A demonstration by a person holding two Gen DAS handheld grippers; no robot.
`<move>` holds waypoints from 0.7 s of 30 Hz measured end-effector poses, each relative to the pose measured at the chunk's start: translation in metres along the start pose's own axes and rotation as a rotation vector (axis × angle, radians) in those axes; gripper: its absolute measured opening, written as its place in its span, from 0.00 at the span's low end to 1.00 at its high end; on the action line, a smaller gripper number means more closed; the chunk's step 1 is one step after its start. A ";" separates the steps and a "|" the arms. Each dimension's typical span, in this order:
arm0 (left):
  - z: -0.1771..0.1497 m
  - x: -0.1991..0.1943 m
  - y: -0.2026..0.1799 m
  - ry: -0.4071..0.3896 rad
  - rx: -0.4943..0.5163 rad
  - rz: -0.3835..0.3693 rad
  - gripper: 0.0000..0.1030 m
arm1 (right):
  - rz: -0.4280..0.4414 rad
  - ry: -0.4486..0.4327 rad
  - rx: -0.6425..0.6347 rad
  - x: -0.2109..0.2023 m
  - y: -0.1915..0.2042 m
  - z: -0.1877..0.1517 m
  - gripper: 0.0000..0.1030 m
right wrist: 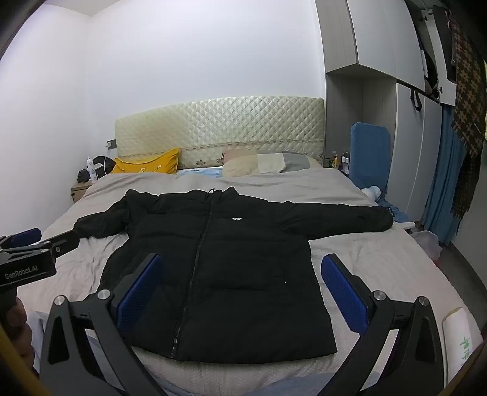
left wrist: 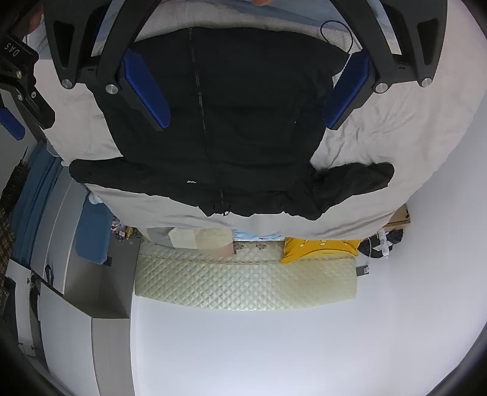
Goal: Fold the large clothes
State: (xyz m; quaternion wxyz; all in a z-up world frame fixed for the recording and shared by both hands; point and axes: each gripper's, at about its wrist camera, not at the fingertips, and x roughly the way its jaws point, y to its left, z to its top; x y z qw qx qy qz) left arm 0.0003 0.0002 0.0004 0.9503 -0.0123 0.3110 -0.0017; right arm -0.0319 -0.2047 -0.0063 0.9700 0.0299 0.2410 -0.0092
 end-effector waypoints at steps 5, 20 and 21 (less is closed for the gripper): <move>0.001 -0.004 0.000 -0.009 -0.012 0.006 0.99 | -0.005 -0.008 -0.005 0.000 0.001 0.000 1.00; -0.004 -0.004 0.003 -0.003 -0.001 -0.009 0.99 | -0.006 -0.010 -0.002 -0.001 -0.003 0.003 1.00; -0.004 -0.004 0.004 -0.002 -0.001 -0.012 0.99 | -0.007 -0.012 -0.003 -0.002 -0.001 0.002 1.00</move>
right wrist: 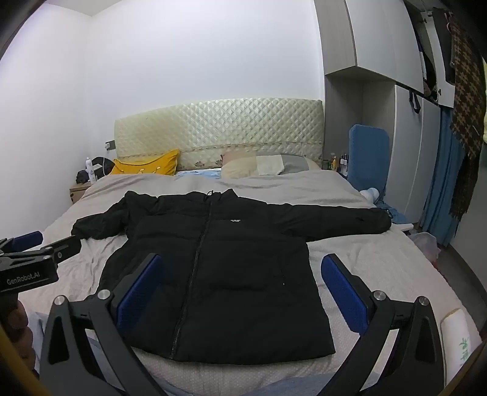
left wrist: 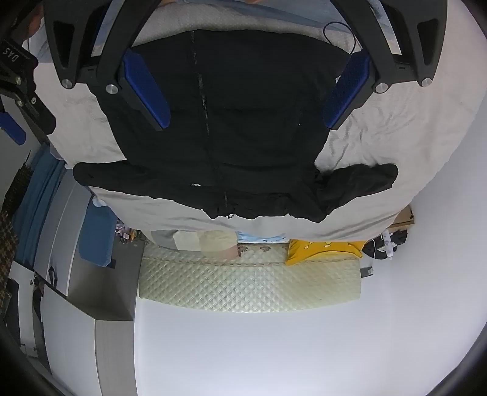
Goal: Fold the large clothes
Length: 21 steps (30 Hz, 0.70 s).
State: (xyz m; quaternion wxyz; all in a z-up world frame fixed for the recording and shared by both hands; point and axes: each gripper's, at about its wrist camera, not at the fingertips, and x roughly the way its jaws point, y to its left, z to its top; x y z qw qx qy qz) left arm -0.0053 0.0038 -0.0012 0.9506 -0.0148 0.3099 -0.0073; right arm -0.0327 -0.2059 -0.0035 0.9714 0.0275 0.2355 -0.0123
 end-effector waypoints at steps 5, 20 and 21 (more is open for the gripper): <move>0.000 0.004 -0.001 0.008 0.011 0.010 0.99 | 0.008 -0.009 0.002 -0.004 0.001 0.000 1.00; -0.001 0.011 -0.002 0.019 0.014 0.005 0.99 | -0.001 0.000 0.003 -0.003 0.000 -0.001 1.00; -0.001 0.012 -0.001 0.017 0.013 0.004 0.99 | -0.001 0.002 0.003 -0.003 0.001 -0.001 1.00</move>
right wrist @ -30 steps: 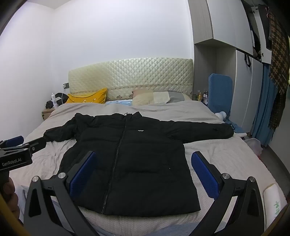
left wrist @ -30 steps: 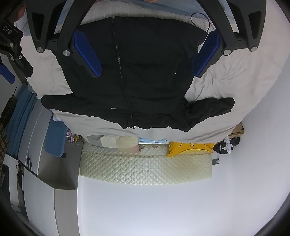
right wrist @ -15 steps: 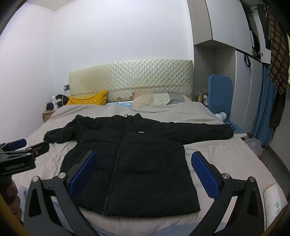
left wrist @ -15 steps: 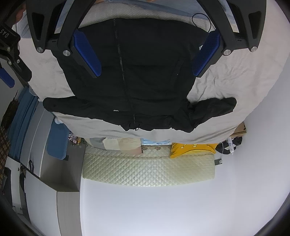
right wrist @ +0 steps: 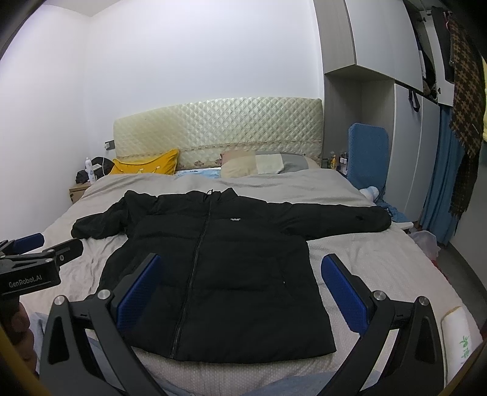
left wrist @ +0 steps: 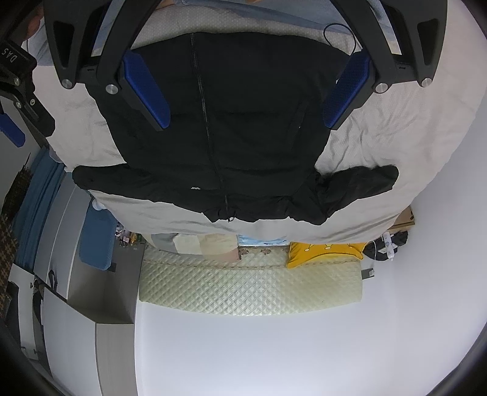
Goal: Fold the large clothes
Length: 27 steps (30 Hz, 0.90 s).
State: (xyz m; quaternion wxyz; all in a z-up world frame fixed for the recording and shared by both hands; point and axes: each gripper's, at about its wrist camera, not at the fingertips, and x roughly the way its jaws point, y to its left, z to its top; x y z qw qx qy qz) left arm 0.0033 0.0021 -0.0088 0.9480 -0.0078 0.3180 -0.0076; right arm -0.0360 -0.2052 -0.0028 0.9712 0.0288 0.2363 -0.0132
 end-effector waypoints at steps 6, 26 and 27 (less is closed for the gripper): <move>-0.001 0.002 0.001 0.002 -0.007 0.000 0.99 | -0.002 0.003 -0.001 0.001 0.001 0.000 1.00; -0.003 0.000 0.000 0.006 -0.012 -0.003 0.99 | 0.002 0.014 0.001 0.004 0.002 0.000 1.00; -0.003 0.000 0.000 0.006 -0.011 -0.003 0.99 | 0.002 0.013 0.000 0.003 0.003 0.000 1.00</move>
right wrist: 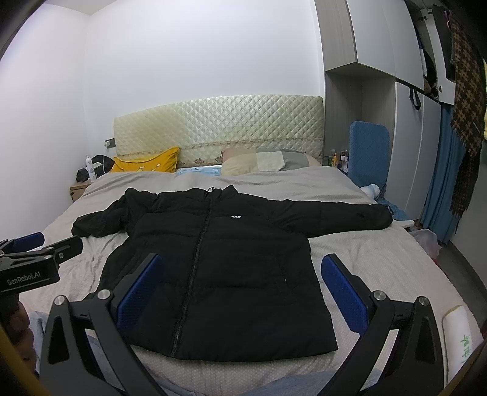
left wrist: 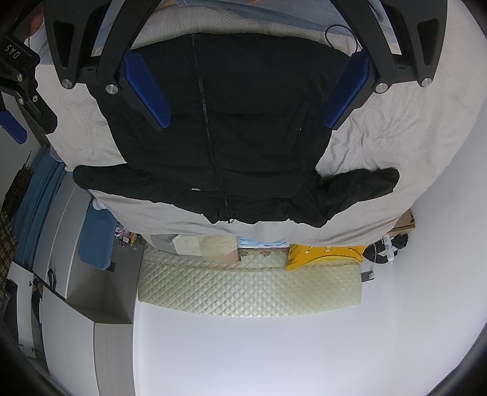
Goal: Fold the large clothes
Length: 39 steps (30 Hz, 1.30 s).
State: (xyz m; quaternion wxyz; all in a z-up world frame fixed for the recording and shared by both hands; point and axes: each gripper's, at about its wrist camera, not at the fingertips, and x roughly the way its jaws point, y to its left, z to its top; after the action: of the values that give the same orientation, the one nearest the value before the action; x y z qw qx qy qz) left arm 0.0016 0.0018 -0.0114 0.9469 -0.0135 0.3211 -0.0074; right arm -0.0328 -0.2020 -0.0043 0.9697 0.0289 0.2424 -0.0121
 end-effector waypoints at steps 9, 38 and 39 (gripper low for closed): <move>0.000 0.000 0.000 0.000 -0.001 -0.004 0.99 | 0.002 0.003 0.000 -0.001 0.002 -0.001 1.00; 0.048 0.050 -0.007 -0.011 0.083 -0.031 0.99 | -0.008 0.016 0.023 0.045 -0.027 0.034 1.00; 0.054 0.055 -0.007 -0.016 0.084 -0.033 0.99 | -0.014 0.016 0.029 0.052 -0.032 0.040 1.00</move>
State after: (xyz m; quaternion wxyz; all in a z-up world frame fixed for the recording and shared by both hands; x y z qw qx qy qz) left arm 0.0782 -0.0051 -0.0017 0.9489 0.0211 0.3128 -0.0367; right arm 0.0304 -0.2373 0.0045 0.9671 0.0416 0.2501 -0.0221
